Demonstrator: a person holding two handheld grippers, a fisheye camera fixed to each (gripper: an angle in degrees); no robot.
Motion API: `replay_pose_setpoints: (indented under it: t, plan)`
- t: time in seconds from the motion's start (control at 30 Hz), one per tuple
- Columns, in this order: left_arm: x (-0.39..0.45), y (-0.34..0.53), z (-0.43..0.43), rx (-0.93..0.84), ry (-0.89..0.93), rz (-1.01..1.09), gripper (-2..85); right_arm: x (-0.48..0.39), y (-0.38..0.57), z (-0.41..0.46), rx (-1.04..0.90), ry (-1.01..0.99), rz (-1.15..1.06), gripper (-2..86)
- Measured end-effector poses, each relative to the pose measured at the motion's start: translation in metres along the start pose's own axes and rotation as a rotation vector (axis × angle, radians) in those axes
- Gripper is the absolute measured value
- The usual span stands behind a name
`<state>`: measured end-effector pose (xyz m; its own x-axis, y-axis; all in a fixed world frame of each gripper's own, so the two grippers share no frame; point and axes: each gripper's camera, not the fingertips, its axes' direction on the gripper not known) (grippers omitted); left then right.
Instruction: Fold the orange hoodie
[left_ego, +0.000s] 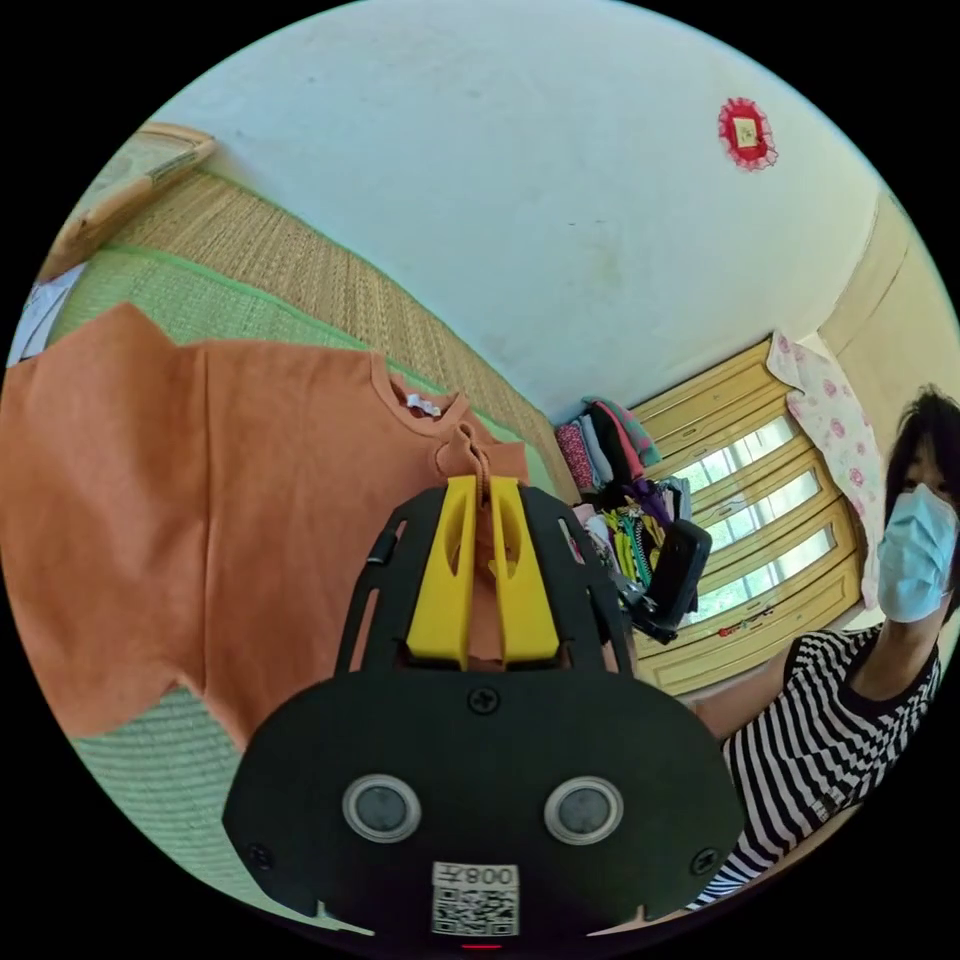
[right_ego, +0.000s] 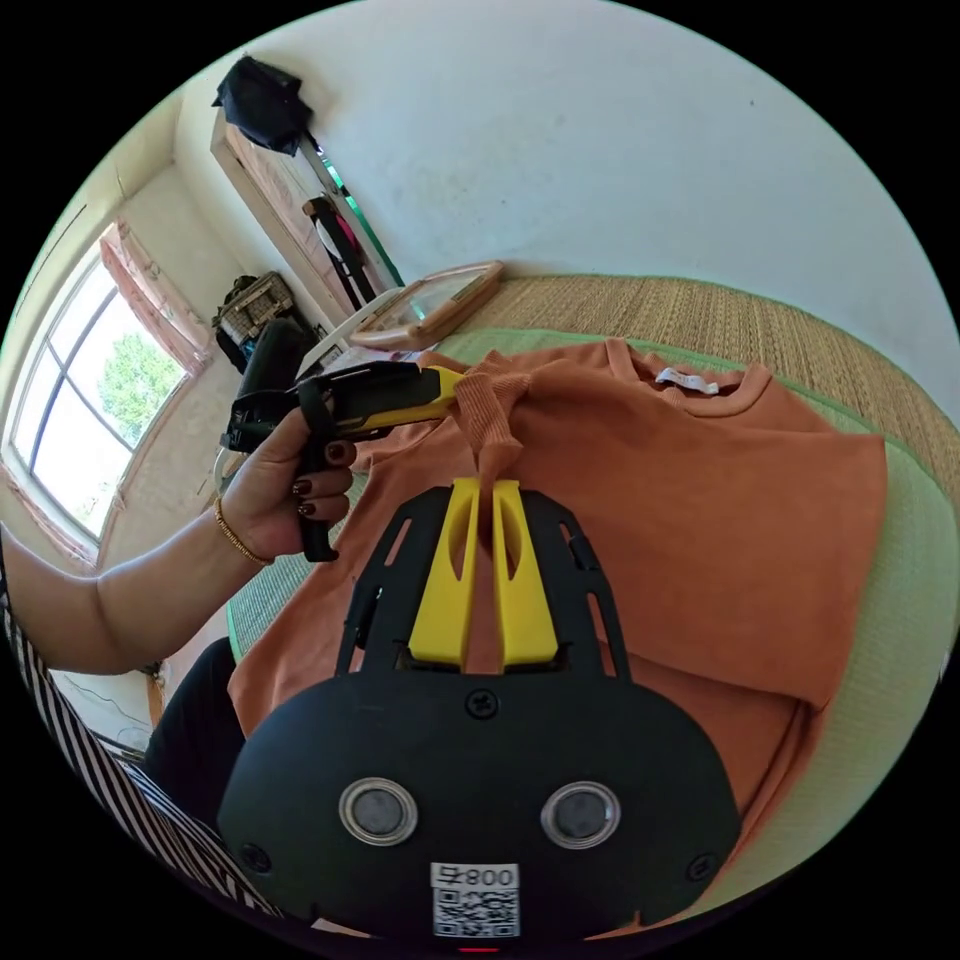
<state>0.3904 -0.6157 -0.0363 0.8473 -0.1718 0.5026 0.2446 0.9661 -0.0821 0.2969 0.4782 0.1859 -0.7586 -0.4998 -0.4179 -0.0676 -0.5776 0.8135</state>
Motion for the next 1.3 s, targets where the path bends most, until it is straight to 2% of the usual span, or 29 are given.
replay_pose_setpoints:
  t: [0.2, 0.47, 0.67, 0.77, 0.87, 1.0, 1.2, 1.3]
  plan:
    - [-0.017, 0.001, 0.010, -0.065, -0.056, -0.108, 2.8, 0.011, 0.015, 0.040, -0.124, -0.026, 0.039, 3.0]
    - [0.001, -0.021, 0.017, -0.063, -0.073, -0.133, 3.8, 0.015, 0.028, 0.046, -0.149, -0.076, 0.017, 5.5]
    - [0.033, -0.039, 0.002, -0.018, -0.149, -0.128, 5.7, 0.025, 0.053, 0.018, -0.115, -0.112, 0.034, 4.8]
    - [0.066, -0.051, -0.012, 0.037, -0.227, -0.073, 6.7, 0.039, 0.077, -0.017, -0.069, 0.000, 0.056, 4.5]
    - [0.113, -0.076, -0.007, 0.055, -0.264, 0.042, 7.2, 0.064, 0.104, -0.052, -0.043, 0.215, 0.125, 5.0]
    - [0.181, -0.131, 0.058, -0.064, -0.166, 0.214, 8.1, 0.100, 0.127, -0.075, -0.041, 0.381, 0.221, 6.8]
    - [0.265, -0.210, 0.196, -0.256, -0.099, 0.374, 9.7, 0.113, 0.137, -0.078, -0.057, 0.492, 0.234, 7.7]
    - [0.294, -0.242, 0.257, -0.341, -0.125, 0.411, 10.2, 0.117, 0.146, -0.070, -0.081, 0.498, 0.239, 7.9]
